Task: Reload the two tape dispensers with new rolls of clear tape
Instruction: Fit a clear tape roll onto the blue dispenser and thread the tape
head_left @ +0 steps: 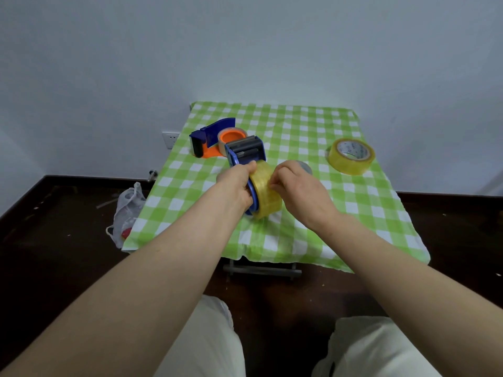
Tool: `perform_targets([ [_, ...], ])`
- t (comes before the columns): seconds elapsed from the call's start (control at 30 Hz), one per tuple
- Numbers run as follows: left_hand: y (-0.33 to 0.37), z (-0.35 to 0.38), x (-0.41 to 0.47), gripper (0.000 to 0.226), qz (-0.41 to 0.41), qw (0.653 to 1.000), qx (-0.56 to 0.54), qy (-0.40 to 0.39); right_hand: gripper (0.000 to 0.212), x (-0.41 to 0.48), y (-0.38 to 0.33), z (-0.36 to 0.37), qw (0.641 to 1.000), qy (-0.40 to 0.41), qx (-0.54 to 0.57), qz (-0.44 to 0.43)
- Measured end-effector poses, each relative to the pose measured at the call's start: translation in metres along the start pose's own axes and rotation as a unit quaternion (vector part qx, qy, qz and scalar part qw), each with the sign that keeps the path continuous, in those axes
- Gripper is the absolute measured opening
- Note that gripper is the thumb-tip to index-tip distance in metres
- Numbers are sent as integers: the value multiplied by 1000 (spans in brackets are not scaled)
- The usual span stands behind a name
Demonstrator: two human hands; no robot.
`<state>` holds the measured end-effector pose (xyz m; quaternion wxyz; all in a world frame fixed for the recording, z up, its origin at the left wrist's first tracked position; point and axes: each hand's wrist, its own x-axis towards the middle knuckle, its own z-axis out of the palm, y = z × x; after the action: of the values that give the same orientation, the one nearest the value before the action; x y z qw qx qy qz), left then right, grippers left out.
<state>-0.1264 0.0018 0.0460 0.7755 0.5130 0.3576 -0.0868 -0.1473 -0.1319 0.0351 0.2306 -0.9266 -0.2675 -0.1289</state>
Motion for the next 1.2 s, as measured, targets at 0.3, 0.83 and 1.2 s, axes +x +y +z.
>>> perform_targets([
  [0.3, -4, -4, 8, 33, 18, 1000, 8, 10, 12, -10, -3, 0, 999, -2, 29, -27],
  [0.83, -28, -16, -42, 44, 185, 933, 199, -235, 16, 9, -15, -23, 987, 91, 38, 128],
  [1.2, -41, -23, -59, 46, 293, 900, 229, -227, 13, 15, -5, -40, 970, 92, 61, 219],
])
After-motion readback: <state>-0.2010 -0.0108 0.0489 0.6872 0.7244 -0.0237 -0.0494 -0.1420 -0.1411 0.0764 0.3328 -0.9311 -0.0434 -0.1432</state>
